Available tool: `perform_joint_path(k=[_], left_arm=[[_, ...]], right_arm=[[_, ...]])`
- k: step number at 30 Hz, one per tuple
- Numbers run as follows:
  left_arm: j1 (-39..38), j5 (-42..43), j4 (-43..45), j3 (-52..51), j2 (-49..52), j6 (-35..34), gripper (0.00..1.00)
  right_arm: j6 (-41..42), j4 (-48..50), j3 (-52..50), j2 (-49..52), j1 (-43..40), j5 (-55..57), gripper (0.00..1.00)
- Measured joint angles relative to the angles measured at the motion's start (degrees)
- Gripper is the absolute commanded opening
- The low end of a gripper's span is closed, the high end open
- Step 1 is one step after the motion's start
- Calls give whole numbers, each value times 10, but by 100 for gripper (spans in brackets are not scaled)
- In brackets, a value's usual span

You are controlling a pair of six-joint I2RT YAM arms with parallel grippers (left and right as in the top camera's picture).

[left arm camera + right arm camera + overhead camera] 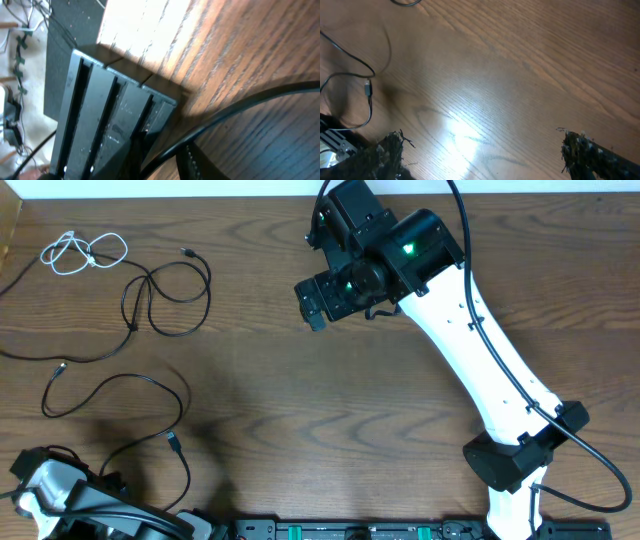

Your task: Untangle cables

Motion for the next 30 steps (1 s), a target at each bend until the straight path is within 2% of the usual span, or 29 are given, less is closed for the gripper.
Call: perform_joint_path(k=[2, 14, 17, 19, 22, 26, 30], left_arm=[[4, -1, 4, -1, -2, 15, 8], [31, 9, 71, 1, -13, 125, 7], [12, 204, 260, 12, 0, 129, 7], [-6, 328, 327, 25, 5, 131, 7], [-8, 453, 402, 27, 5, 126, 8], [-7, 526, 422, 27, 5, 104, 15], [-7, 537, 408, 27, 5, 94, 17]], right_arm=[[0, 0, 0, 0, 0, 0, 99], [0, 3, 0, 0, 0, 0, 99], [0, 4, 0, 0, 0, 0, 99], [0, 8, -1, 0, -1, 0, 99], [0, 10, -1, 0, -2, 1, 99], [0, 11, -1, 0, -2, 1, 99], [0, 12, -1, 0, -2, 1, 99]])
